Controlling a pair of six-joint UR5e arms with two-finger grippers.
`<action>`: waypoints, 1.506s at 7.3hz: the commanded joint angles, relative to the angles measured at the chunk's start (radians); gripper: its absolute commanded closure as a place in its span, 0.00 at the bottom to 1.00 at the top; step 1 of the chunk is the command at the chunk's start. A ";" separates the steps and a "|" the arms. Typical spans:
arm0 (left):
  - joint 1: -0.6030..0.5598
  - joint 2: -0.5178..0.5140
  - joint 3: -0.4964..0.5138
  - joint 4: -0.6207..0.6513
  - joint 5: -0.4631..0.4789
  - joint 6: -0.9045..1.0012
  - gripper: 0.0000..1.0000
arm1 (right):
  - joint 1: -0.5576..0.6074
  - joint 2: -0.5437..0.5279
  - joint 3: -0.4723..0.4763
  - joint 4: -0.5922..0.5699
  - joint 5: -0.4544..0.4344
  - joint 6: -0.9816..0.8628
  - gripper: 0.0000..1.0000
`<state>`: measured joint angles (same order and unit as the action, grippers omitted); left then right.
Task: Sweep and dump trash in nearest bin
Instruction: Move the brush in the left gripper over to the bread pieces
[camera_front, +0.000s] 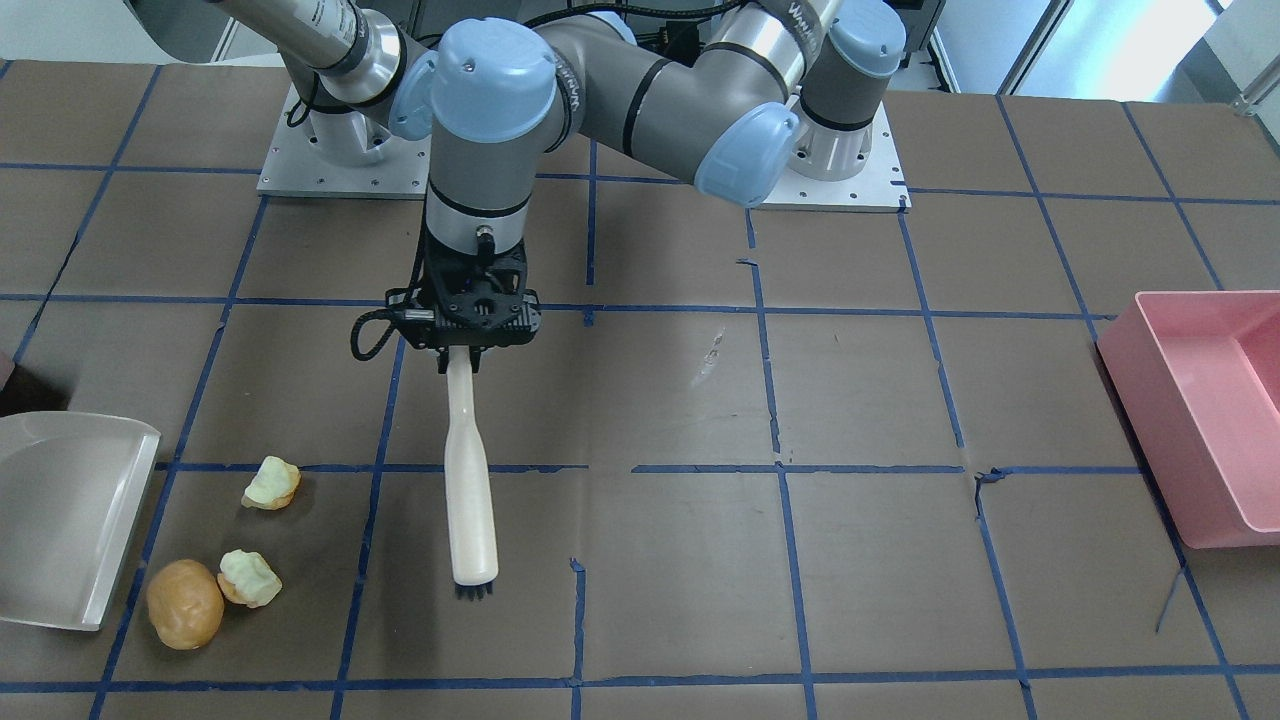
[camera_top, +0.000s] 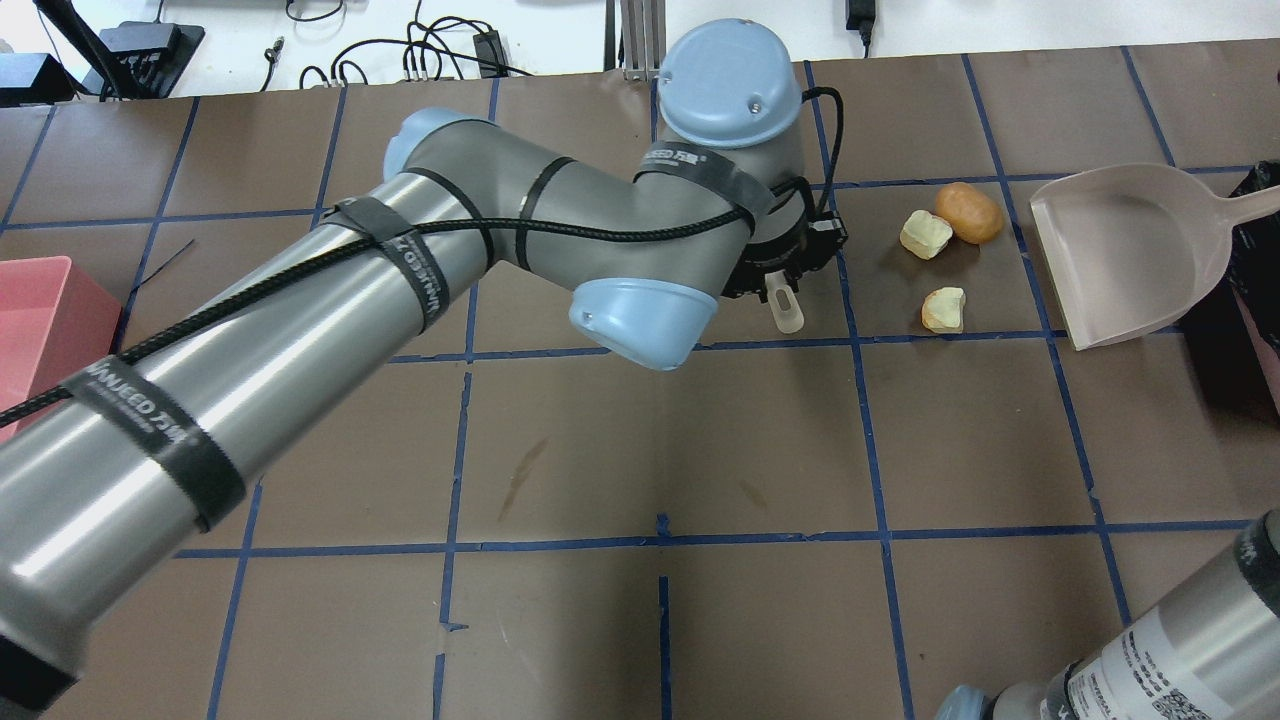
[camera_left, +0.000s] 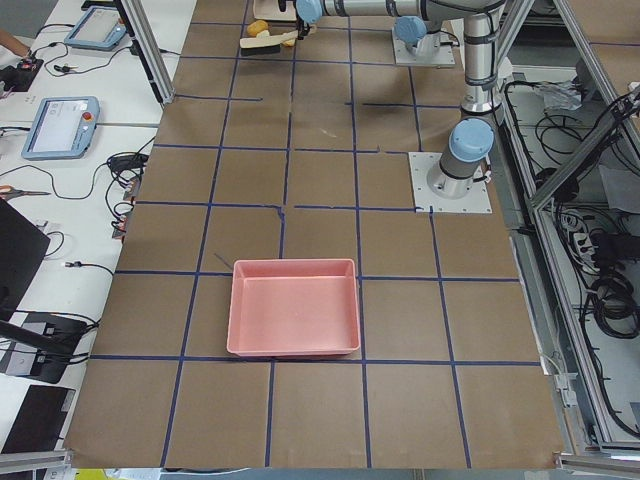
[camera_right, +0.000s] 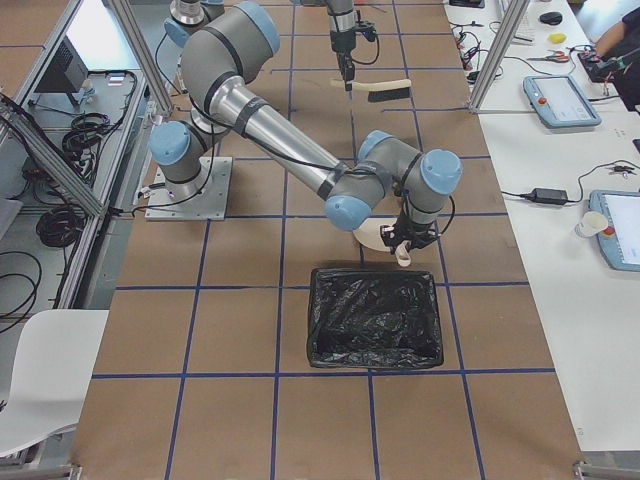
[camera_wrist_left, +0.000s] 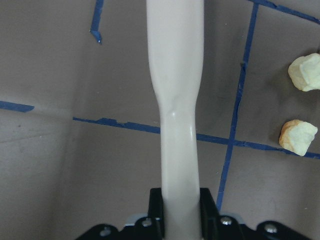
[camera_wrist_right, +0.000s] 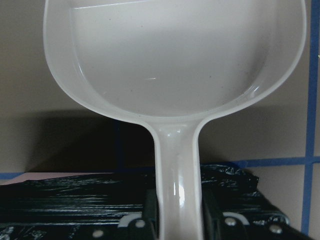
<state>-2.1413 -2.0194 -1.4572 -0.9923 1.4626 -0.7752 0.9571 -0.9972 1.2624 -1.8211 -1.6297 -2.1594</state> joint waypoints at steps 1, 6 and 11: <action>-0.099 -0.126 0.057 0.111 0.004 -0.032 0.91 | 0.025 0.035 -0.005 -0.052 0.014 0.010 1.00; -0.193 -0.222 0.067 0.263 0.009 -0.016 0.91 | 0.025 0.055 0.008 -0.047 0.093 0.081 1.00; -0.193 -0.269 0.109 0.277 0.076 -0.152 0.91 | 0.025 0.055 0.009 -0.044 0.094 0.082 1.00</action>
<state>-2.3346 -2.2730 -1.3667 -0.7220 1.5331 -0.8574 0.9818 -0.9405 1.2716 -1.8653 -1.5357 -2.0783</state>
